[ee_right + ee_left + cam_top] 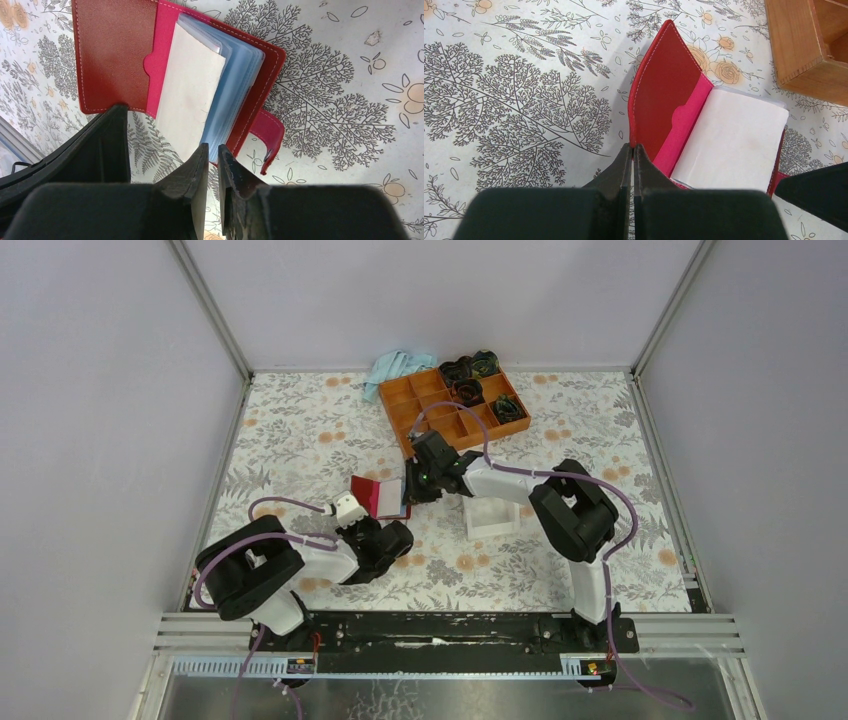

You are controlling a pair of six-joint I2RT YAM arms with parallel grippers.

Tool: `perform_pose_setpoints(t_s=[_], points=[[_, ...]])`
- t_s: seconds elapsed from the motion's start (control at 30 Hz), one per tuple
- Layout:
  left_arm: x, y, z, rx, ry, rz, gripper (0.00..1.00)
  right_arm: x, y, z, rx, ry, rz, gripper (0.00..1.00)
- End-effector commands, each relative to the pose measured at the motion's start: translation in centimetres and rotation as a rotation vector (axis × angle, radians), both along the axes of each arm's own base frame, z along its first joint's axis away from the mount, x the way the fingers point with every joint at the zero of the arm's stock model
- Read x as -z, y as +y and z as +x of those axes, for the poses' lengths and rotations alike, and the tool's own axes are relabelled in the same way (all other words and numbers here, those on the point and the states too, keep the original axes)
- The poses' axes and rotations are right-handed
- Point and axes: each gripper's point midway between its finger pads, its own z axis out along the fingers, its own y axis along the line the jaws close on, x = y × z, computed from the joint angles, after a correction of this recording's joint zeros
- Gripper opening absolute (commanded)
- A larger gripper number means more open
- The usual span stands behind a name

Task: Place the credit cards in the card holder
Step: Open the card holder at the center of the board.

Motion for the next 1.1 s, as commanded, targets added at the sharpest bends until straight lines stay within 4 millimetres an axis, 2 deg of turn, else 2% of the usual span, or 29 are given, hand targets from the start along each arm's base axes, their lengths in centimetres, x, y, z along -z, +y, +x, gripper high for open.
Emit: perform_pose_setpoints(t_s=[0.0,0.3,0.47,0.77,1.07], points=[[0.1,0.9,-0.3,-0.021,0.004,0.024,0.00,-1.2,1.1,1.3,0.001,-0.030,0.033,0.20],[0.2,0.8,-0.2,-0.020,0.007,0.027,0.00,-0.9,1.9,1.4,-0.021,-0.016,0.051,0.19],[0.2,0.9,-0.2,-0.016,0.013,0.030,0.00,-1.8,2.8,1.6,-0.040,-0.027,0.098,0.19],[0.2,0.7,0.0,-0.006,0.019,0.023,0.00,-2.4,4.1,1.8,-0.066,-0.025,0.139,0.18],[0.2,0.5,0.1,0.002,0.025,0.020,0.00,-2.1,5.8,1.8,-0.107,-0.013,0.161,0.17]])
